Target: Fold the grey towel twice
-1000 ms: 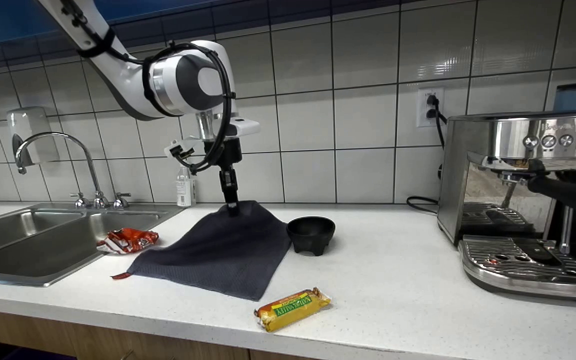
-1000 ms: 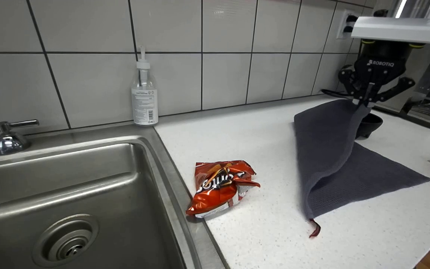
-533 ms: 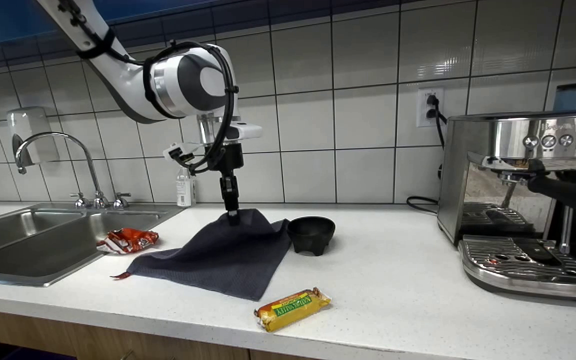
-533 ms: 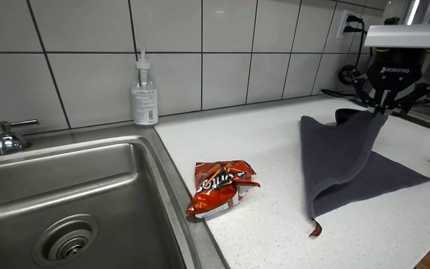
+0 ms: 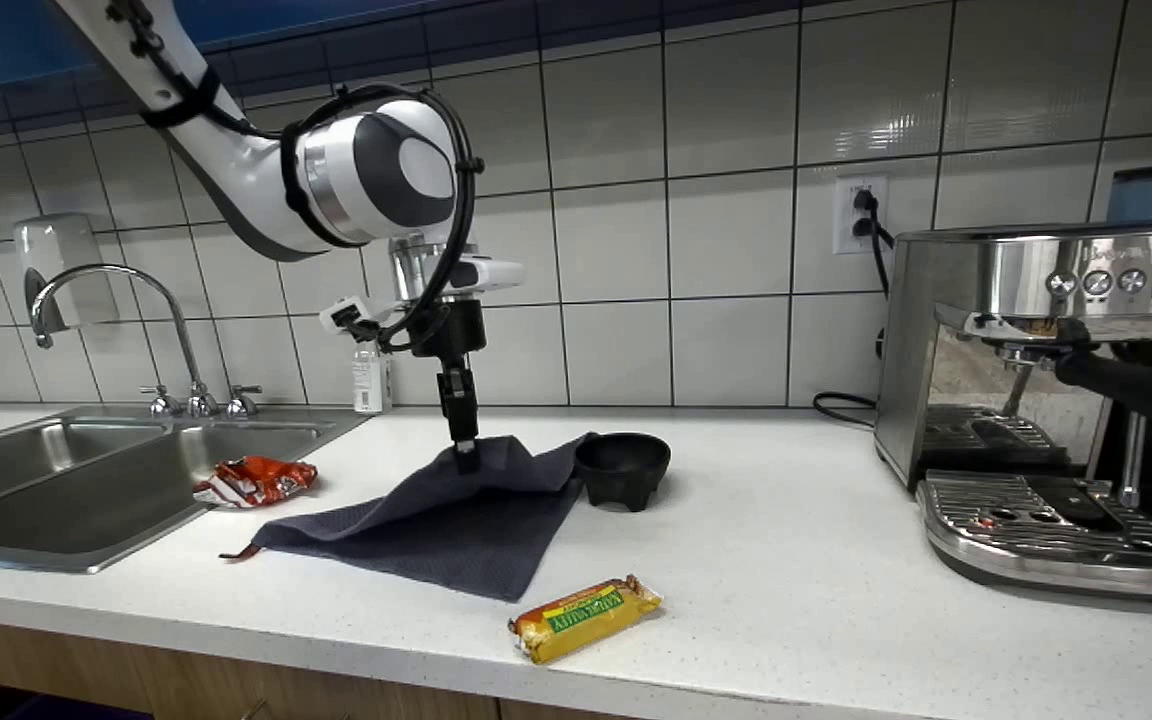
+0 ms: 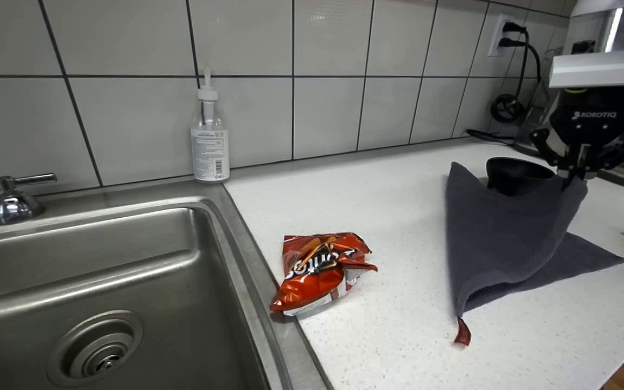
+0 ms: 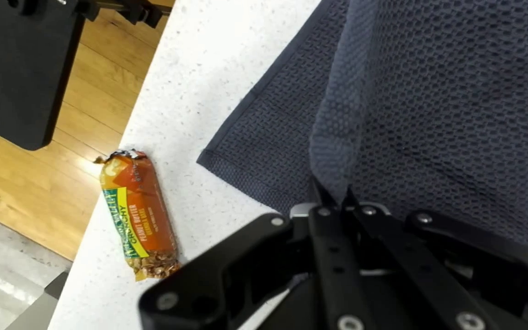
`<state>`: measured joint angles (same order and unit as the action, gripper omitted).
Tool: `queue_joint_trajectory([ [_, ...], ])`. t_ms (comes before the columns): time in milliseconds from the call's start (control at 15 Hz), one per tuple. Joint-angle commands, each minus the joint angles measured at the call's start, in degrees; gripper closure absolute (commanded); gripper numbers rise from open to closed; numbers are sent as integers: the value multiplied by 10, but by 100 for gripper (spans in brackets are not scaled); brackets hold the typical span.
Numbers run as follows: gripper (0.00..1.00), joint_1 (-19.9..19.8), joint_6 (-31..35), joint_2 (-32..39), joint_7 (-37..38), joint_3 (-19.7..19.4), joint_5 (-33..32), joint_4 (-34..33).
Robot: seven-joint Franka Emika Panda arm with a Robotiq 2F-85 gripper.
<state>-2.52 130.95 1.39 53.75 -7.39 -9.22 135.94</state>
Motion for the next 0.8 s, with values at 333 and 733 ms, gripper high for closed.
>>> queue_joint_trajectory([
  [333,99,-11,-1,8,11,5,-32,29],
  [733,49,-7,-1,30,14,2,-33,33],
])
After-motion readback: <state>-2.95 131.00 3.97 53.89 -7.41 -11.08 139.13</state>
